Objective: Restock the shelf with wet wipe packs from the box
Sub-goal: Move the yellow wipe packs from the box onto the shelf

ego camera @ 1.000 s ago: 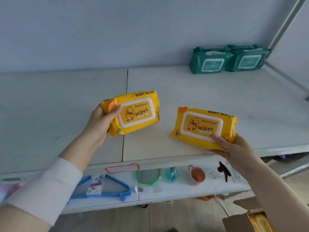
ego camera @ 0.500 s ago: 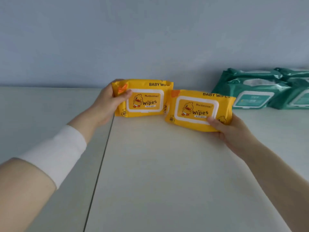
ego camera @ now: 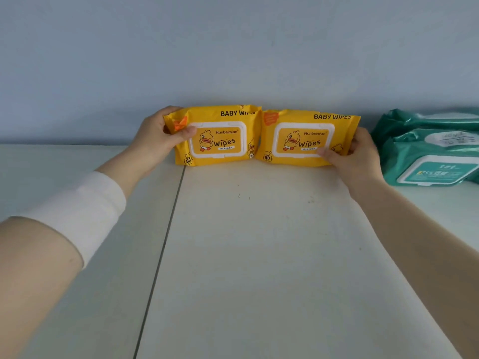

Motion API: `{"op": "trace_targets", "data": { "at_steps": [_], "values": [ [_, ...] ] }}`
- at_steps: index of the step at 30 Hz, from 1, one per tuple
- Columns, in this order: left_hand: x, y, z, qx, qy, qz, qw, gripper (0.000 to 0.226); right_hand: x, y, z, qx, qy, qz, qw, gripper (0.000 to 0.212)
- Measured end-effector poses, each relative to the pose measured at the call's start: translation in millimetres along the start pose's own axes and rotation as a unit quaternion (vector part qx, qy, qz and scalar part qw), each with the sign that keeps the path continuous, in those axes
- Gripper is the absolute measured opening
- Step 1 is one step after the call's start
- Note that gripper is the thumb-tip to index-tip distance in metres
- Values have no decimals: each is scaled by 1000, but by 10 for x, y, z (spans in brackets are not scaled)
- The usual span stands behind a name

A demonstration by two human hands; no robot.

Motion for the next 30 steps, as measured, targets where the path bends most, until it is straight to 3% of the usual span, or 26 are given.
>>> {"op": "trace_targets", "data": {
  "at_steps": [4,8,13,17,24,27,30],
  "values": [
    [-38,-75,4,3,-18,-2,1000,24,-5,-95,13,-2,13,40,999,62],
    [-33,-113,-6,17,-40,15,999,42,-42,-118,71,-9,10,67,998,69],
    [-51,-105,43,28,-56,34,997,41,-78,-49,49,10,50,89,995,80],
    [-85,-113,74,44,-70,35,996,40,-122,-14,-21,24,93,93,991,77],
    [-48,-45,72,94,-121,61,986,66,-259,101,-48,8,155,67,986,85],
    [8,138,252,73,-236,100,964,77,-358,326,-144,33,232,26,972,83],
    [-183,448,573,-31,-449,35,892,75,-484,655,-288,102,382,-61,916,74]
  ]
}}
Point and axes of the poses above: each hand's wrist, its own y-axis away from the middle knuckle, its own x-axis out of the back of the hand, z = x × y, the point moved 9 cm from there along -y, towards the middle knuckle, and after that the axes turned 13 degrees about -y, right-handed, at the moved point
